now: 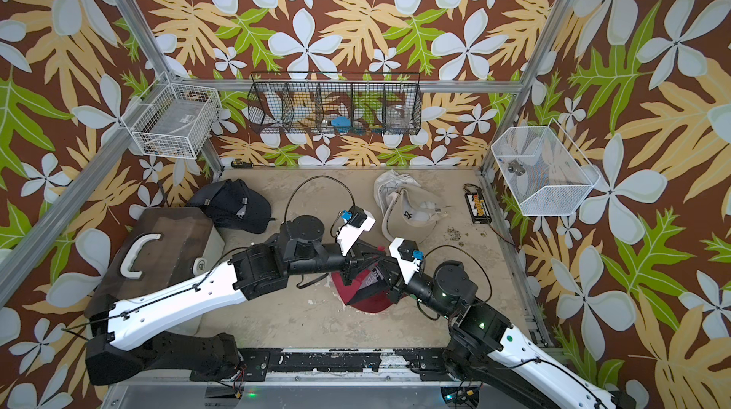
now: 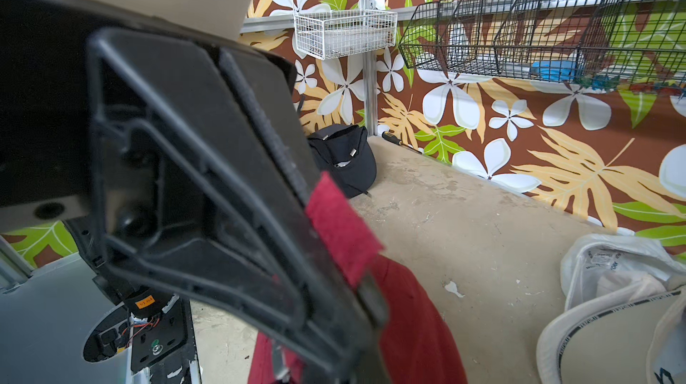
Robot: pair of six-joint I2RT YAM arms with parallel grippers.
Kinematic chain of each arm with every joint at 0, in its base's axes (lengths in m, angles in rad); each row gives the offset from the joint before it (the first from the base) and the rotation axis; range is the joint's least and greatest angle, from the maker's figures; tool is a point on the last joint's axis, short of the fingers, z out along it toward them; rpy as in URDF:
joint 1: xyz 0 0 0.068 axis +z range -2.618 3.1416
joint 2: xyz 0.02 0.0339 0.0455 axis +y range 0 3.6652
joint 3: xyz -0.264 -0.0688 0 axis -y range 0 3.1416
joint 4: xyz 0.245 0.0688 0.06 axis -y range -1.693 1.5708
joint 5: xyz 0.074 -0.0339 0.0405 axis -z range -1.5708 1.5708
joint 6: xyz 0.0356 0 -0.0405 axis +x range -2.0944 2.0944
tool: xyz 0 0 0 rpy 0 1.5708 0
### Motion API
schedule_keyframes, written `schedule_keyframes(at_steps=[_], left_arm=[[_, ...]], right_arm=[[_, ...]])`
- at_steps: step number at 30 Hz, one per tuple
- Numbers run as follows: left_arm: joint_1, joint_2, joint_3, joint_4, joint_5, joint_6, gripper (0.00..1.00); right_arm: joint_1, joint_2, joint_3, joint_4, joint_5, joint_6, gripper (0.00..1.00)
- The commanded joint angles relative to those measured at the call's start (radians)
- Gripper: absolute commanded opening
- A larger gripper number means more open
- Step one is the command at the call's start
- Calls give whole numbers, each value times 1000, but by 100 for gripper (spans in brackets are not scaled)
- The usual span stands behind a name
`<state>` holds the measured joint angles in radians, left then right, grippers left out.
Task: Open the adjustable buckle of the baseball cap
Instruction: Open the adjustable buckle on the baseball cap.
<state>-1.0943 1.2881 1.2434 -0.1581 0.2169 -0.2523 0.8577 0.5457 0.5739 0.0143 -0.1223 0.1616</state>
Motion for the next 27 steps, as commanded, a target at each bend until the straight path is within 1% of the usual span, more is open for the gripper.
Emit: schedule_keyframes(at_steps=[1, 6, 27], left_arm=[[-1, -14, -8, 39, -5, 2, 1], [-1, -31, -25, 43, -10, -1, 0], [-7, -78, -83, 46, -28, -5, 0]], right_arm=[[-1, -12, -2, 38, 39, 35, 0], [-1, -29, 2, 32, 73, 46, 0], [-1, -26, 57, 3, 103, 62, 0]])
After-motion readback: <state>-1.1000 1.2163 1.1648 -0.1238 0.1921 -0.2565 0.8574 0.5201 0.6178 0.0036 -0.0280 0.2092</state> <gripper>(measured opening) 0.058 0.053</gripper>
